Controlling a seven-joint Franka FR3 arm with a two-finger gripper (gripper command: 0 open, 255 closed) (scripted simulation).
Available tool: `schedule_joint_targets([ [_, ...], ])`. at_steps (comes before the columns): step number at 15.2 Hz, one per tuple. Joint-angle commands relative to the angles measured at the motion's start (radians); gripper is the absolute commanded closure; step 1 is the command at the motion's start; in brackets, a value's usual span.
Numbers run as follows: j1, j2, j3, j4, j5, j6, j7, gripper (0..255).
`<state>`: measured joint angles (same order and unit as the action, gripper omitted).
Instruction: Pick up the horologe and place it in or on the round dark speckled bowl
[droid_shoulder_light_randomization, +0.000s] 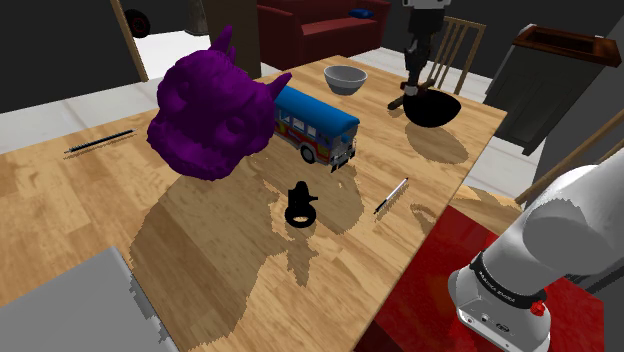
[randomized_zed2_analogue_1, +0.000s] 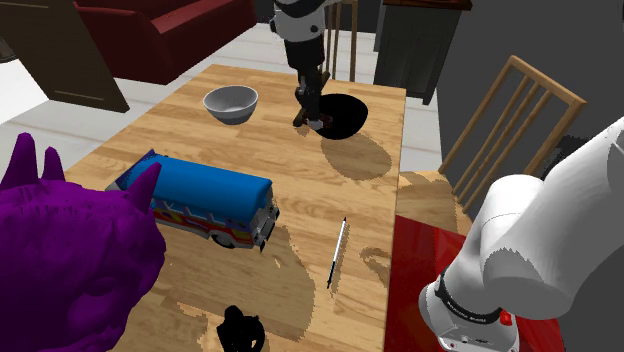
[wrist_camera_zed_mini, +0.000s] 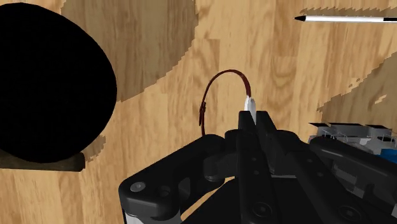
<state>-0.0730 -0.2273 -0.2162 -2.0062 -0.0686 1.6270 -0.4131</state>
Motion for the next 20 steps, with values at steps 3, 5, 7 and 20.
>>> schedule_joint_targets([
  [3,-0.036,0.076,-0.059,0.089,-0.008,-0.010,-0.099,255],
  [5,-0.055,0.117,-0.087,0.138,-0.007,-0.016,-0.149,255],
  [7,-0.075,0.163,-0.115,0.192,-0.003,-0.023,-0.200,255],
  [20,-0.224,0.473,-0.225,0.549,0.086,-0.079,-0.464,255],
])
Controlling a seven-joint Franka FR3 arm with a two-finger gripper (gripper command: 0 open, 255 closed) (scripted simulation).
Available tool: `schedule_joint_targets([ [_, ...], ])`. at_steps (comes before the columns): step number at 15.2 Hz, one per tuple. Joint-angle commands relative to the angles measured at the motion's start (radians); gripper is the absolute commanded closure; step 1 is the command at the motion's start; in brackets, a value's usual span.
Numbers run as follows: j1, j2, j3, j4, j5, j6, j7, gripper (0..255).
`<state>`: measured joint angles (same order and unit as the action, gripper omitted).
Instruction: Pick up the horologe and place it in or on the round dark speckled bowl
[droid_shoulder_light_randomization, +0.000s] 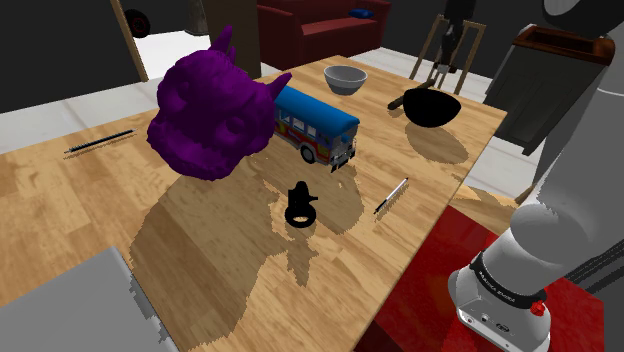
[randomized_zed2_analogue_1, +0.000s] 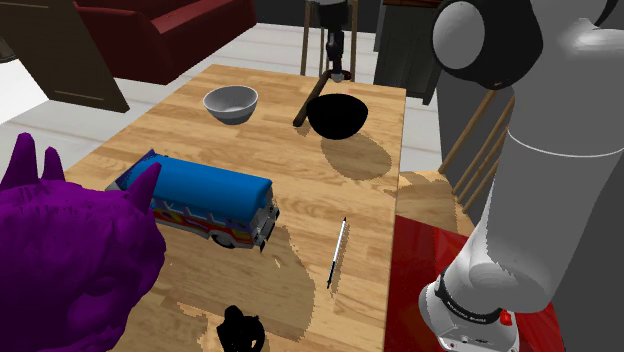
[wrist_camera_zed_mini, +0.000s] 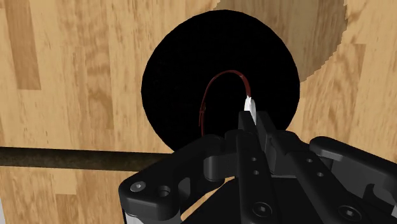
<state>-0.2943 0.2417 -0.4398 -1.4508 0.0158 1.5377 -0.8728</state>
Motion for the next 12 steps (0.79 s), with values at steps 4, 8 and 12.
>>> schedule_joint_targets([
  [4,0.001,-0.002,0.000,-0.067,-0.001,0.066,0.000,255],
  [8,0.004,-0.003,0.002,-0.123,-0.001,0.120,0.003,255],
  [12,0.005,0.000,0.003,-0.173,0.000,0.173,0.005,255],
])
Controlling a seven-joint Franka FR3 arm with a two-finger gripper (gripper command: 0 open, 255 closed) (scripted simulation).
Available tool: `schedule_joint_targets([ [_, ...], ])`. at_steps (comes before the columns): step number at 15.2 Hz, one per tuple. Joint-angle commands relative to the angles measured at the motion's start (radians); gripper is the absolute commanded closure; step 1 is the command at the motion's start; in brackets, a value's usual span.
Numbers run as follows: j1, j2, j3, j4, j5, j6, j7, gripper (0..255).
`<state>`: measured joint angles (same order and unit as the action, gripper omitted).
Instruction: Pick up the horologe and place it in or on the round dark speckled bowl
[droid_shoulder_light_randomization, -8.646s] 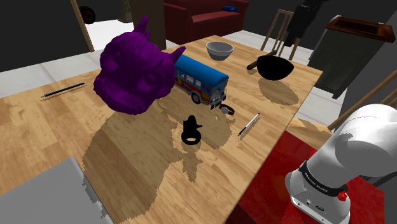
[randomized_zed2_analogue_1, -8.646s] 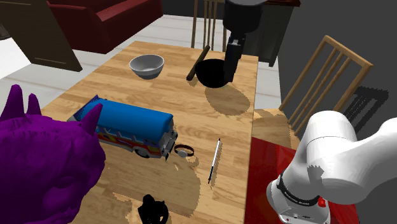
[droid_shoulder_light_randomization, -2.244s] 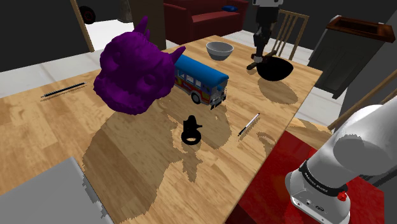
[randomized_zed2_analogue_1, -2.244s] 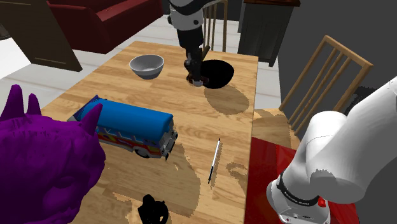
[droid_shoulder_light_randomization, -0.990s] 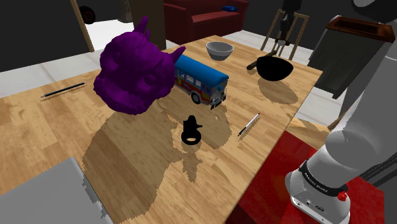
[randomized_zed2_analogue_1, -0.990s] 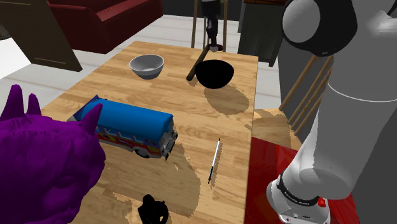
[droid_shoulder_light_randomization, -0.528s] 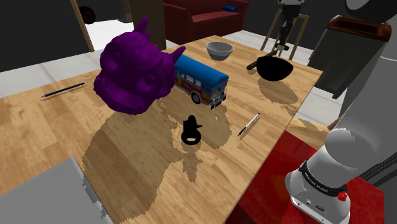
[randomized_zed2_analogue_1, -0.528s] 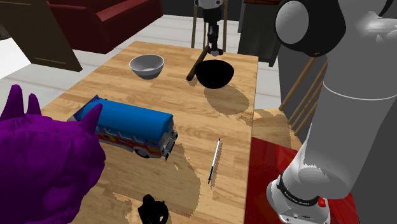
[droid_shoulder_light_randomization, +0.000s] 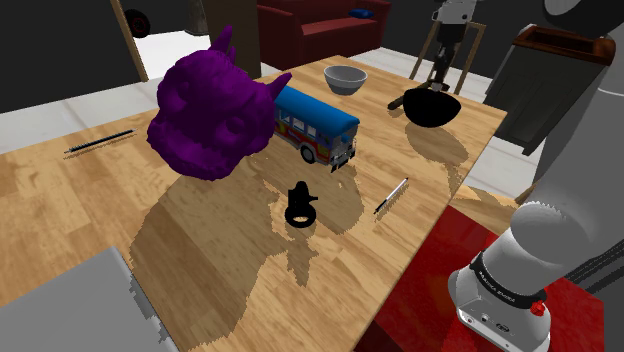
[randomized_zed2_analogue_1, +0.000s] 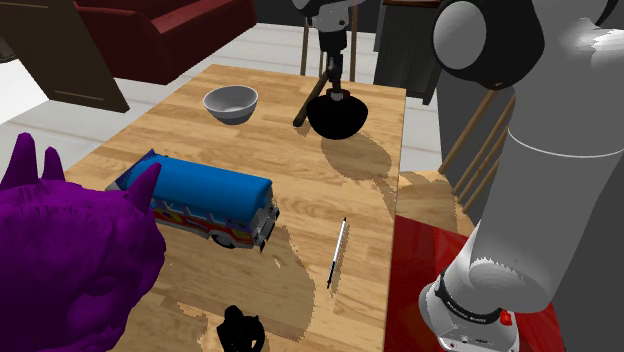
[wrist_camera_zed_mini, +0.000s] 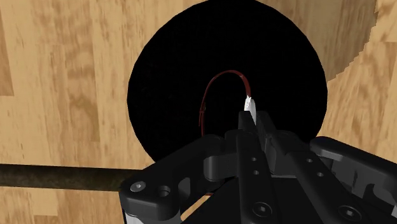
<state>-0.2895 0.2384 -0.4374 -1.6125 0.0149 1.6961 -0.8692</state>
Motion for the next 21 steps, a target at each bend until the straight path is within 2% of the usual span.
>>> schedule_joint_targets([
  [1,0.001,0.004,0.001,-0.023,0.002,0.027,0.002,255],
  [5,0.001,0.011,0.003,-0.065,0.005,0.076,0.002,255],
  [12,0.001,0.011,0.003,-0.065,0.005,0.076,0.002,255],
  [13,0.001,0.011,0.003,-0.065,0.005,0.076,0.002,0],
  [18,0.001,0.011,0.003,-0.066,0.005,0.076,0.002,0],
  [21,-0.002,0.020,0.002,0.046,0.008,-0.027,0.000,0],
])
